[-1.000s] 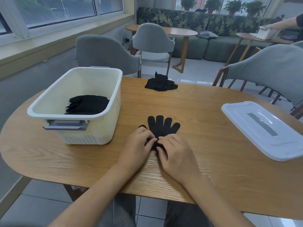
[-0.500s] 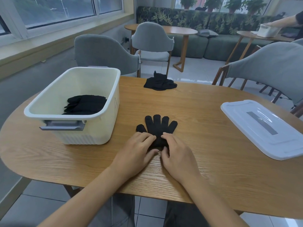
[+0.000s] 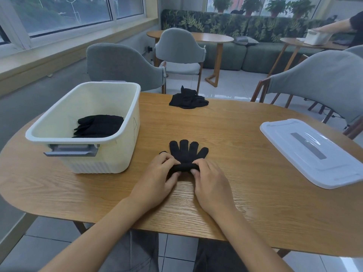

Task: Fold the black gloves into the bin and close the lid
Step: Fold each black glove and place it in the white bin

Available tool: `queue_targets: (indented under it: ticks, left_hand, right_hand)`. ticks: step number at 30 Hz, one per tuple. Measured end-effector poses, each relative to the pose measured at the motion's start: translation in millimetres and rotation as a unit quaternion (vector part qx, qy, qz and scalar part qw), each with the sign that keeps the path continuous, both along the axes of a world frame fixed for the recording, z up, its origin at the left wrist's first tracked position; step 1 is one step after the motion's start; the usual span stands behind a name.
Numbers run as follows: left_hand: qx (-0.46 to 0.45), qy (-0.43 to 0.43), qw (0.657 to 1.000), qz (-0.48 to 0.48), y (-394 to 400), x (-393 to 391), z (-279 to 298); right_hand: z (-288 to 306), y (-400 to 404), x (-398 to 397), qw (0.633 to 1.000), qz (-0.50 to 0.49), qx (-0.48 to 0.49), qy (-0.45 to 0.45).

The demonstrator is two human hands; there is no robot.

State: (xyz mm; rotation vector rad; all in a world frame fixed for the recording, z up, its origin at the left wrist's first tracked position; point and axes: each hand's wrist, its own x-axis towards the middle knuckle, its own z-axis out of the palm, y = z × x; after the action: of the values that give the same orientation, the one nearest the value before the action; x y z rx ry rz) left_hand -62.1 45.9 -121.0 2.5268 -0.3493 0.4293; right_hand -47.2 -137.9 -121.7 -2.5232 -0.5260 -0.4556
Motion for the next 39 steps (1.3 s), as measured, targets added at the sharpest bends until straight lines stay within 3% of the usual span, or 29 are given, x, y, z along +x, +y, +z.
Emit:
queue_targets:
  ticks: [10, 17, 22, 27, 33, 39]
  left_hand:
    - [-0.143, 0.08, 0.985, 0.054, -2.9, 7.4, 13.6]
    - [-0.11, 0.092, 0.983, 0.113, -6.6, 28.3, 20.6]
    - [-0.088, 0.062, 0.99, 0.088, -9.7, 36.8, 18.2]
    - [-0.083, 0.01, 0.996, 0.038, -13.1, 31.9, 8.2]
    - [-0.089, -0.012, 0.995, 0.048, -14.2, 24.7, 3.7]
    - [-0.079, -0.011, 0.996, 0.049, -14.6, 22.5, 5.8]
  right_hand:
    - [2.0, -1.9, 3.8, 0.995, -0.022, 0.085, 0.036]
    - [-7.6, -0.8, 18.3, 0.995, -0.081, 0.029, 0.048]
    - [-4.5, -0.7, 14.7, 0.992, -0.122, 0.037, 0.009]
    - [-0.2, 2.8, 3.6, 0.995, -0.007, -0.017, -0.098]
    - [-2.7, 3.6, 3.7, 1.0, 0.016, -0.015, -0.01]
    - [-4.1, 6.8, 7.9, 0.999, -0.004, -0.047, -0.022]
